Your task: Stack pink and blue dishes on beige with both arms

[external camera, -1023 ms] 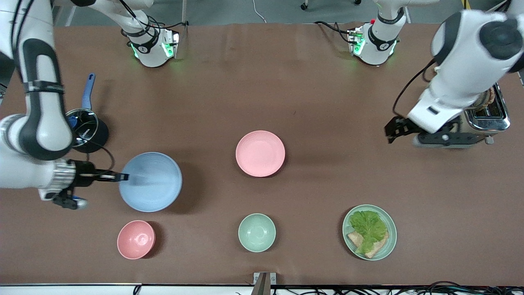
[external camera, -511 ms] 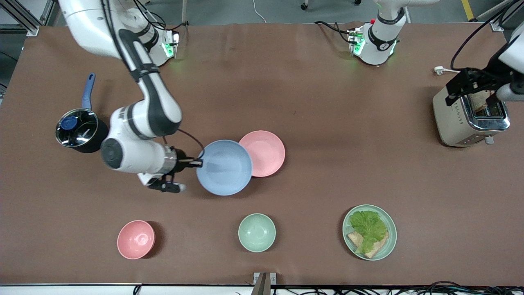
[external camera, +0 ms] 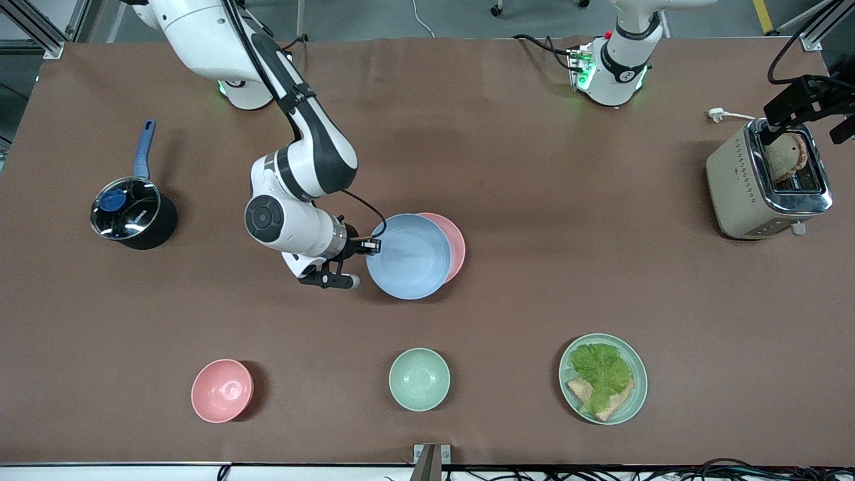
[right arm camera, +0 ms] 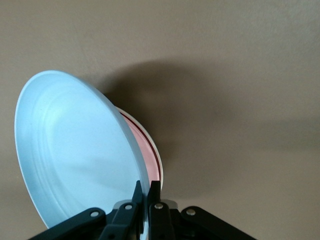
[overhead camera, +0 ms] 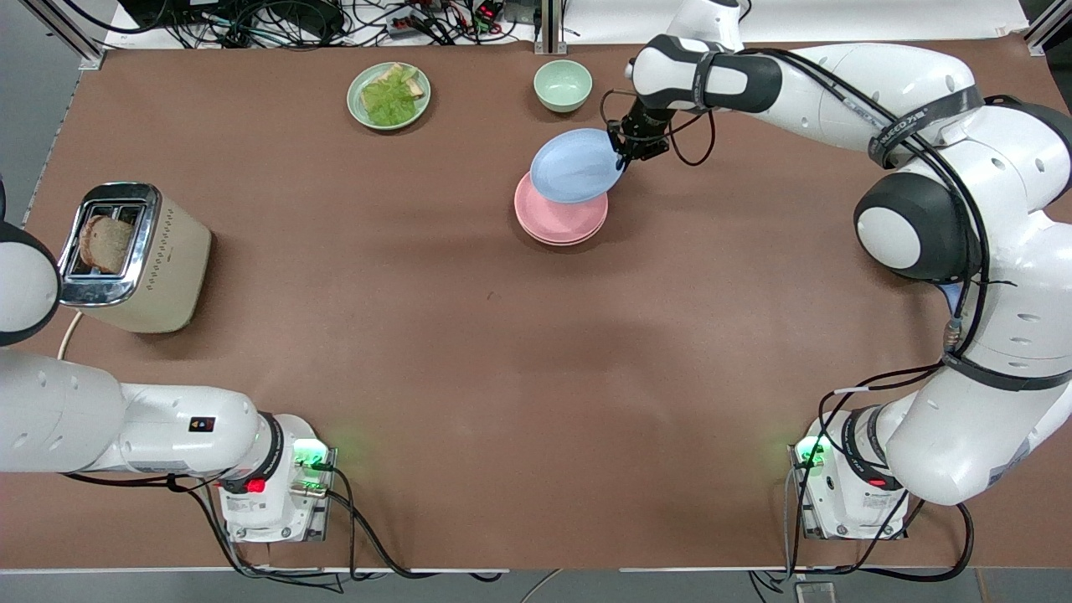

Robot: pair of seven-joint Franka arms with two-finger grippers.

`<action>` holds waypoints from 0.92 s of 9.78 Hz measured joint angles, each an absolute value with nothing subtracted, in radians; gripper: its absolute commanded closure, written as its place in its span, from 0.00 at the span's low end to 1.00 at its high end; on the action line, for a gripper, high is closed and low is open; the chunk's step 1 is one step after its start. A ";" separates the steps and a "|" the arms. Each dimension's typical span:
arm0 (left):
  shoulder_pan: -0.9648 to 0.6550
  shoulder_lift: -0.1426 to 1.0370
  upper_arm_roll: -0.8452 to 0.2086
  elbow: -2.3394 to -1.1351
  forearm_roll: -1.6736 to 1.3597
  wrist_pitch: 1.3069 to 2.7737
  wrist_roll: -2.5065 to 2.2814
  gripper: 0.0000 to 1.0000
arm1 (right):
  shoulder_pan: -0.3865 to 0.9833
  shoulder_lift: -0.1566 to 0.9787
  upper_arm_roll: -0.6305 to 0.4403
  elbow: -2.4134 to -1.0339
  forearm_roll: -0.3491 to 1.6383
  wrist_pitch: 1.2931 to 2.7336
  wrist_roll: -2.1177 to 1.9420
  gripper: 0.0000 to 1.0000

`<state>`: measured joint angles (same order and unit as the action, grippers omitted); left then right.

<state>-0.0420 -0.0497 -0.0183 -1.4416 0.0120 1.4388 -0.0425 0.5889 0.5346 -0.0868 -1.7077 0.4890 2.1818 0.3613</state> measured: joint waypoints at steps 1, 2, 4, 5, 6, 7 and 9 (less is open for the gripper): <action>-0.041 -0.045 -0.018 -1.442 0.012 1.435 -0.047 0.00 | 0.604 0.535 -0.087 -1.733 0.490 2.212 0.361 0.93; -0.041 -0.043 -0.018 -1.442 0.012 1.432 -0.056 0.00 | 0.627 0.535 -0.087 -1.759 0.493 2.245 0.363 0.93; -0.041 -0.040 -0.019 -1.444 0.011 1.429 -0.063 0.00 | 0.669 0.534 -0.087 -1.791 0.497 2.292 0.376 0.92; -0.041 -0.039 -0.019 -1.445 0.011 1.429 -0.063 0.00 | 0.677 0.534 -0.087 -1.796 0.497 2.298 0.383 0.91; -0.041 -0.037 -0.019 -1.445 0.004 1.429 -0.063 0.00 | 0.680 0.534 -0.087 -1.796 0.498 2.299 0.386 0.84; -0.041 -0.037 -0.019 -1.445 -0.009 1.429 -0.063 0.00 | 0.682 0.533 -0.087 -1.797 0.499 2.299 0.390 0.29; -0.041 -0.037 -0.019 -1.447 -0.021 1.429 -0.063 0.00 | 0.683 0.531 -0.092 -1.797 0.499 2.299 0.400 0.00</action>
<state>-0.0414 -0.0365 -0.0191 -1.4468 -0.0209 1.4290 -0.0627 0.6831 0.5308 -0.0924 -1.7967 0.4994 2.2986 0.3998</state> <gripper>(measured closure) 0.000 0.784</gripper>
